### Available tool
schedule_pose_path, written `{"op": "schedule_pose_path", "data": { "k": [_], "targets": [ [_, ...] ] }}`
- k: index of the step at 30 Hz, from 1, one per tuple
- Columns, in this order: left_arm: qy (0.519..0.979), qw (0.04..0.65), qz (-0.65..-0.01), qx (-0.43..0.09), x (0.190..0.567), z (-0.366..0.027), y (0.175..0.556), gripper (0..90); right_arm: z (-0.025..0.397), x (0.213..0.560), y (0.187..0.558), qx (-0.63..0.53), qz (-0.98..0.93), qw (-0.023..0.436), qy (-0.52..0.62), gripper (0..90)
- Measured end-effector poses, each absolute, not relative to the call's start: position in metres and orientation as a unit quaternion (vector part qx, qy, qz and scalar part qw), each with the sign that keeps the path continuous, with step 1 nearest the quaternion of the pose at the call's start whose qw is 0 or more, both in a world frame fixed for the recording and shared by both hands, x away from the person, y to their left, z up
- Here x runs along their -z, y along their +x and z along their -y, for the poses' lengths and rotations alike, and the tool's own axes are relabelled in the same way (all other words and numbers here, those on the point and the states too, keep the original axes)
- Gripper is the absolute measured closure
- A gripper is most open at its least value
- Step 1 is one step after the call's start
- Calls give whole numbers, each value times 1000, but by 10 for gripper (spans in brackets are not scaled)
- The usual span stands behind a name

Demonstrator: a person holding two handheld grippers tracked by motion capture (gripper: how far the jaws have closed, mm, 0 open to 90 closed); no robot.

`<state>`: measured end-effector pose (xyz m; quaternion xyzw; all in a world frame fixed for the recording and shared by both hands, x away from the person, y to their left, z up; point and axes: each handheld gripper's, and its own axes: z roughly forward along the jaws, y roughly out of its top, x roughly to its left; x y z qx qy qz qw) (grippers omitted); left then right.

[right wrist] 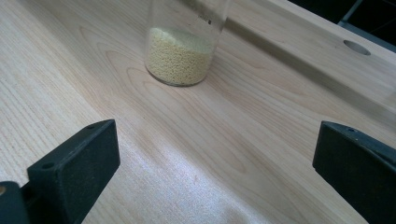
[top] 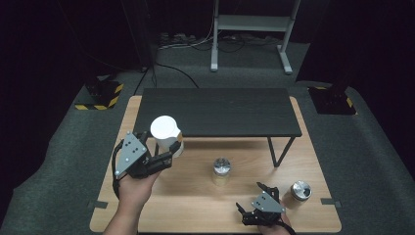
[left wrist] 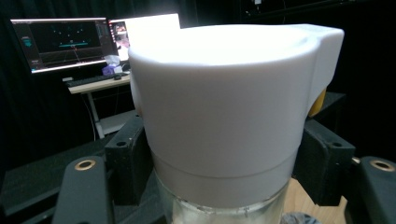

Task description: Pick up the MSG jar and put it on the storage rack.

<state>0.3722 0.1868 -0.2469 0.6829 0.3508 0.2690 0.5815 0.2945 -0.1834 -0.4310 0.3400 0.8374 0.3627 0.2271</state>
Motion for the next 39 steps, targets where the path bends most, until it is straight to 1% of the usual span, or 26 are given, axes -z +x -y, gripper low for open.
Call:
{"op": "schedule_pose_path", "data": {
  "k": [14,19,27,39],
  "targets": [
    [679,582,-354,-275,240,-172,401,301,184,431,295,-366,-836,225,340,1],
    [672,584,-362,-276,243,-170,410,300,184,431,295,-367,-836,225,340,1],
    [672,578,-364,-285,246,-167,422,301,185,431,295,-367,-836,225,340,1],
    [672,574,-373,-284,253,-160,437,300,185,431,295,-368,-836,224,340,1]
  ]
}}
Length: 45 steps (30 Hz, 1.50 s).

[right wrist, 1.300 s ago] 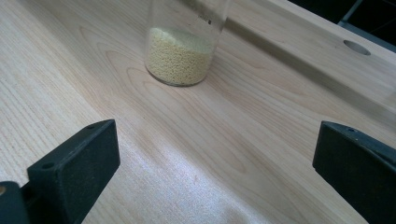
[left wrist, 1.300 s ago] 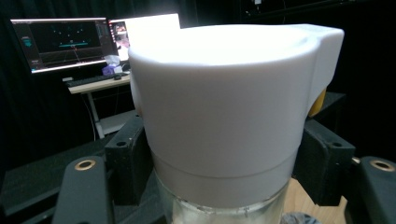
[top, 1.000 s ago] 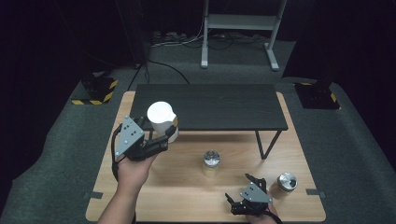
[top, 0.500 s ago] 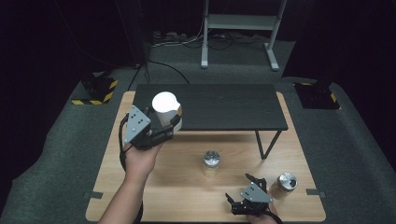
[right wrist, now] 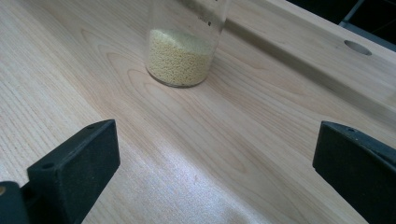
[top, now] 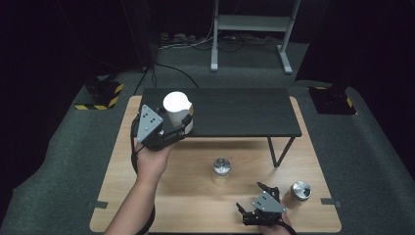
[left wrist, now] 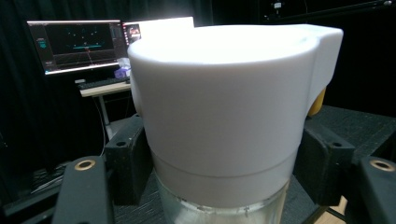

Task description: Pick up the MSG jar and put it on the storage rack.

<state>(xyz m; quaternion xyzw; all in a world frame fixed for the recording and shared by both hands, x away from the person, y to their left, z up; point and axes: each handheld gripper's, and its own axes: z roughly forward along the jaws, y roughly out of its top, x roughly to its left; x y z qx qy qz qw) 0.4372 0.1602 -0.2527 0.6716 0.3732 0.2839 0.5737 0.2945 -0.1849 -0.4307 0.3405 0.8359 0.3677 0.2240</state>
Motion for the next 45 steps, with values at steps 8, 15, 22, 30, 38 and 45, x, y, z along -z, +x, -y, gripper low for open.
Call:
{"op": "schedule_pose_path", "data": {
  "k": [8,15,22,30,38,45],
  "targets": [
    [673,571,-379,-279,257,-156,444,300,185,431,295,-368,-836,223,340,1],
    [672,569,-384,-278,260,-154,451,300,185,431,294,-369,-836,223,340,1],
    [670,569,-389,-274,262,-154,456,300,185,431,295,-369,-836,223,340,1],
    [668,571,-391,-274,264,-153,460,299,185,431,294,-370,-835,223,340,1],
    [666,574,-391,-272,267,-151,464,297,185,431,295,-370,-836,223,339,1],
    [663,578,-390,-270,269,-150,466,298,186,430,294,-371,-835,222,339,1]
  ]
}}
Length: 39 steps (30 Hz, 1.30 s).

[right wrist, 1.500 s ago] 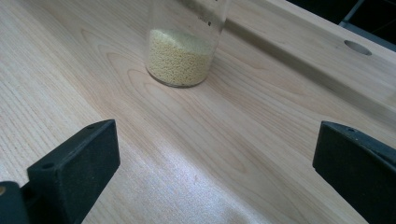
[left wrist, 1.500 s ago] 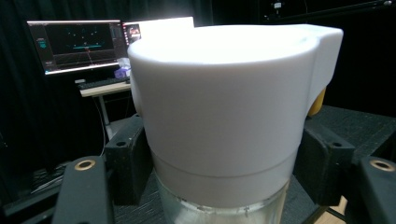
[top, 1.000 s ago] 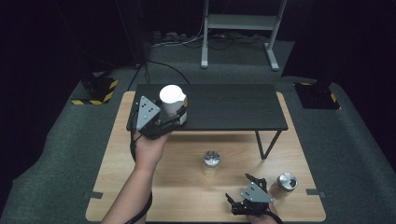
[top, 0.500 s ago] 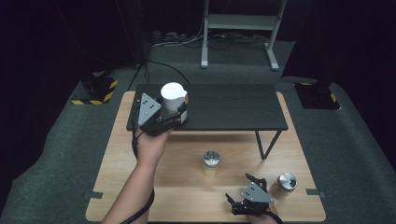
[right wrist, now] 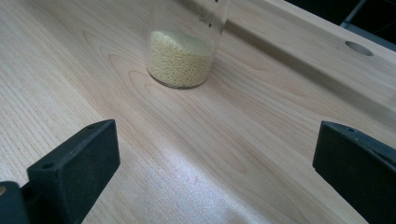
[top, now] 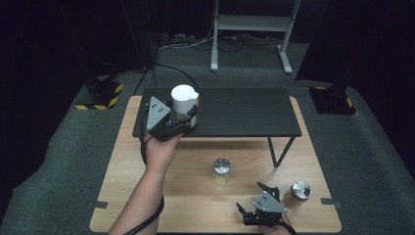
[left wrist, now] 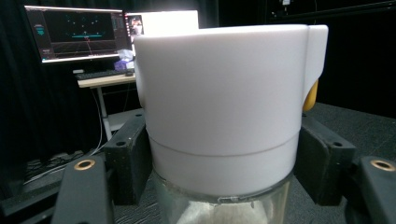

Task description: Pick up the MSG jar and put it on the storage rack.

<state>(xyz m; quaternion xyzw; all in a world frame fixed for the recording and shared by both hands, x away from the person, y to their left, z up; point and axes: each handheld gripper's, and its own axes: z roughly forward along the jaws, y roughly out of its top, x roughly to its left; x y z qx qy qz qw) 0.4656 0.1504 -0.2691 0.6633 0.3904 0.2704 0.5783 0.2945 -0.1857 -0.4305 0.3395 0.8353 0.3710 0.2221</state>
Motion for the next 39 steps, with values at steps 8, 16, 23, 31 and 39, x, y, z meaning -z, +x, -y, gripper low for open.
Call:
{"op": "schedule_pose_path", "data": {
  "k": [8,16,23,31,39],
  "targets": [
    [667,575,-390,-269,268,-150,466,296,185,431,294,-370,-836,222,340,1],
    [662,571,-402,-272,268,-150,467,169,185,431,295,-370,-836,222,340,1],
    [655,575,-410,-270,264,-150,465,3,185,431,294,-369,-836,223,339,1],
    [660,573,-404,-270,261,-151,460,3,185,431,294,-368,-837,225,337,1],
    [667,565,-400,-275,262,-154,451,3,184,431,294,-367,-838,225,337,1]
  ]
}}
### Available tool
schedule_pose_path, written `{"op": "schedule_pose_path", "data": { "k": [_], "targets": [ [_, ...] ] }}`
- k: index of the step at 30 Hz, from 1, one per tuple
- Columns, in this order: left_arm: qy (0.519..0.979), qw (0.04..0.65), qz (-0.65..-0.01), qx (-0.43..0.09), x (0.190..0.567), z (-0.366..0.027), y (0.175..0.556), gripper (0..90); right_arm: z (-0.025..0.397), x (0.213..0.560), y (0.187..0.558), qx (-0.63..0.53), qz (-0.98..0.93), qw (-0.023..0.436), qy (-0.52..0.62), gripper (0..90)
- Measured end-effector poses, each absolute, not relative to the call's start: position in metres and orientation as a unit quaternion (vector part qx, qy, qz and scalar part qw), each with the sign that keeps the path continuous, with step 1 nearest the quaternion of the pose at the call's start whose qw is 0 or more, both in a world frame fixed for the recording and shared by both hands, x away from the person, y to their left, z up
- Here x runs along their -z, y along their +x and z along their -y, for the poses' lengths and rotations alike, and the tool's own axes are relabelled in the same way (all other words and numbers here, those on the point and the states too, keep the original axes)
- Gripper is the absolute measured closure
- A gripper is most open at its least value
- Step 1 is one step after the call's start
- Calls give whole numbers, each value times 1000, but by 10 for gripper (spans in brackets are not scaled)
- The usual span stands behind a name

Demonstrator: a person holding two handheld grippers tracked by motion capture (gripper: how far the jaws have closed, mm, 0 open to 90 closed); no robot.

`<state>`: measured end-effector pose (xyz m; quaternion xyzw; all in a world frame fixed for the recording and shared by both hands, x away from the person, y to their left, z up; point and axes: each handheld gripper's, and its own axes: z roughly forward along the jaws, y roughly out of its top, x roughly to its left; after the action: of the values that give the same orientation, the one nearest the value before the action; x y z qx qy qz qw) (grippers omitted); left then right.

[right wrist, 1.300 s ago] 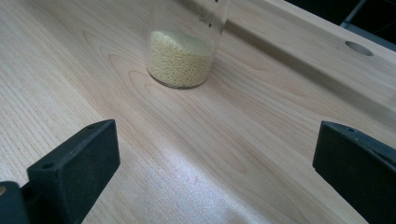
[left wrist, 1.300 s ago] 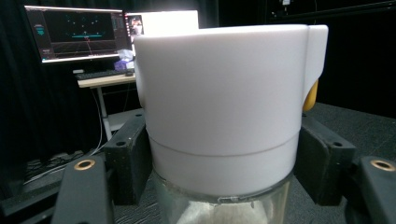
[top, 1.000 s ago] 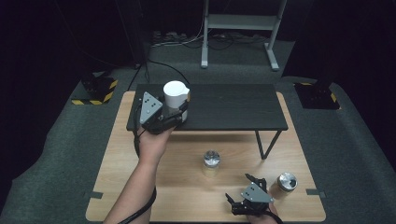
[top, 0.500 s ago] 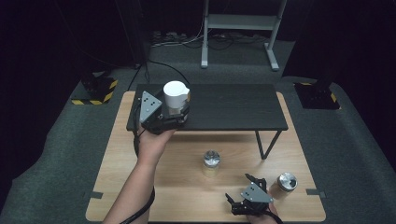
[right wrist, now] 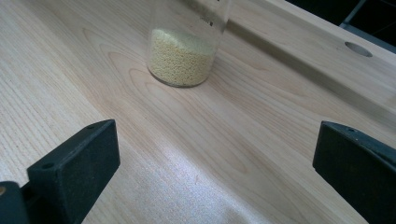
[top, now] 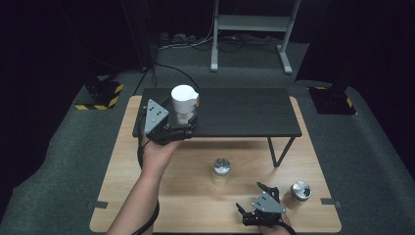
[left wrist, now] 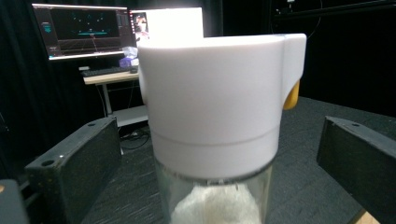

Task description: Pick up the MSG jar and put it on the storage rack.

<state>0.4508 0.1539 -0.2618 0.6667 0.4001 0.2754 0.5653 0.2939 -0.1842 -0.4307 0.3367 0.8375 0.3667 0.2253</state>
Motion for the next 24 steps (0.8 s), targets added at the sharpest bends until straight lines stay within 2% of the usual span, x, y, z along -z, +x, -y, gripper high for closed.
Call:
{"op": "schedule_pose_path", "data": {
  "k": [24],
  "targets": [
    [666,565,-389,-293,268,-187,398,3,184,431,294,-365,-839,228,334,1]
  ]
}}
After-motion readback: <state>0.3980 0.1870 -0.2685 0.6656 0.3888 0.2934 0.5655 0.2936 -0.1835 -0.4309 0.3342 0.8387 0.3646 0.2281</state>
